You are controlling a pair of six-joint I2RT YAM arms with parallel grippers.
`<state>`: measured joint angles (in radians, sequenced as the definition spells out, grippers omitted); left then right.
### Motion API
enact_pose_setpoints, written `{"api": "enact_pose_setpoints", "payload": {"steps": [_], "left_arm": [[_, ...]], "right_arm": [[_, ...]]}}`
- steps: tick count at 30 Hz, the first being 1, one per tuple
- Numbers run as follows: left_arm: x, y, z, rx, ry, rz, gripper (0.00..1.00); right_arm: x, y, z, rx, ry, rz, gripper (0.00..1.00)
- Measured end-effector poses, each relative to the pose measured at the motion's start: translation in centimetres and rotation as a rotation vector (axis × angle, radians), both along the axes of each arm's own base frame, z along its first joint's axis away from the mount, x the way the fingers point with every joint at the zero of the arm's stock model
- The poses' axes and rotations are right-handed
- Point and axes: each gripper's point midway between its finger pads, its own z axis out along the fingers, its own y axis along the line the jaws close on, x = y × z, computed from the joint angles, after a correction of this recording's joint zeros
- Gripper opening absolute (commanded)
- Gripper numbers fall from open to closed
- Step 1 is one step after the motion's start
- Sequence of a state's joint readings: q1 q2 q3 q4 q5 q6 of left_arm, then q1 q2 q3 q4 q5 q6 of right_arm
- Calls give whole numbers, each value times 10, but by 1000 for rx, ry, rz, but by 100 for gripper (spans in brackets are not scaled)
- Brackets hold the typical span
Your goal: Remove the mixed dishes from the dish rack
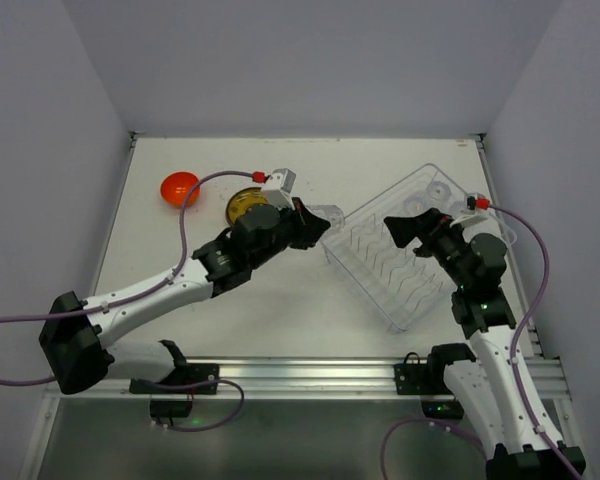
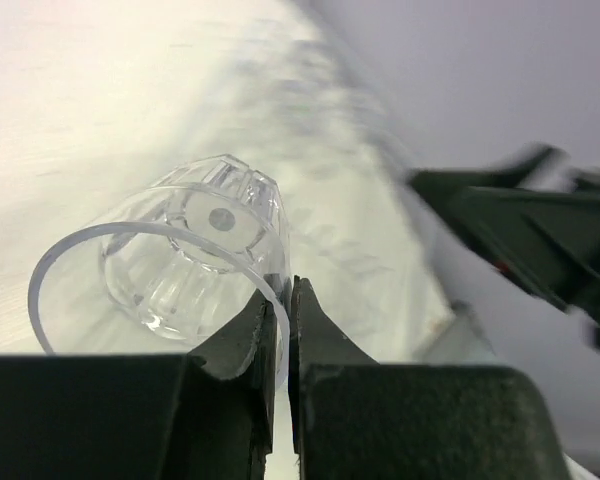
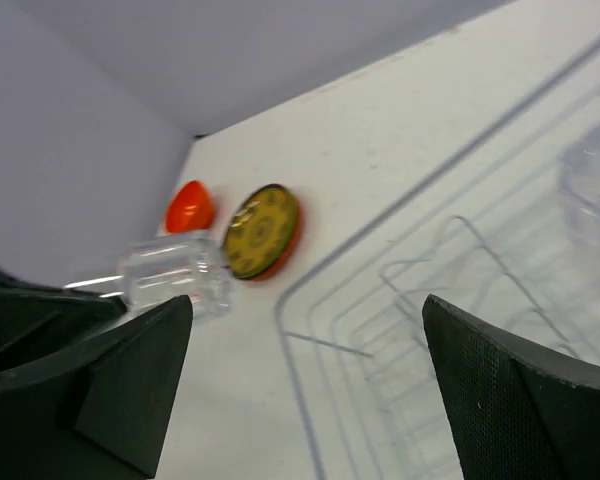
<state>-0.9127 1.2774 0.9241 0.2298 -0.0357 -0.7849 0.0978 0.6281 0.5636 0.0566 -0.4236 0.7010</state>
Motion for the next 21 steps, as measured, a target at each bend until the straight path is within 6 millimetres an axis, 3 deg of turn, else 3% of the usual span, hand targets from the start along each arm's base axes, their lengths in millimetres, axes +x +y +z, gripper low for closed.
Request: {"api": "enact_pose_setpoints", "payload": {"steps": [3,6,10,14,16,21], "left_arm": [[34,49,-29,233,93,265,0],[52,102,-47,429,173,455,0],[74,192,-69,592,303,650,0],[80,273,-93,726,433,788,4],[77,293,-105,789,484,796,4],[77,311,-145,915,622,728,4]], "right_arm": [[13,-31,-33,-75,99,-188,99],[13,-46,-54,-132,164,-265,99],[12,-56,-61,-175,181,-308,99],[11,-58,-61,-195,170,-314,99],[10,-58,-59,-202,162,-310,99],[10,-58,-59,-212,153,-306,99]]}}
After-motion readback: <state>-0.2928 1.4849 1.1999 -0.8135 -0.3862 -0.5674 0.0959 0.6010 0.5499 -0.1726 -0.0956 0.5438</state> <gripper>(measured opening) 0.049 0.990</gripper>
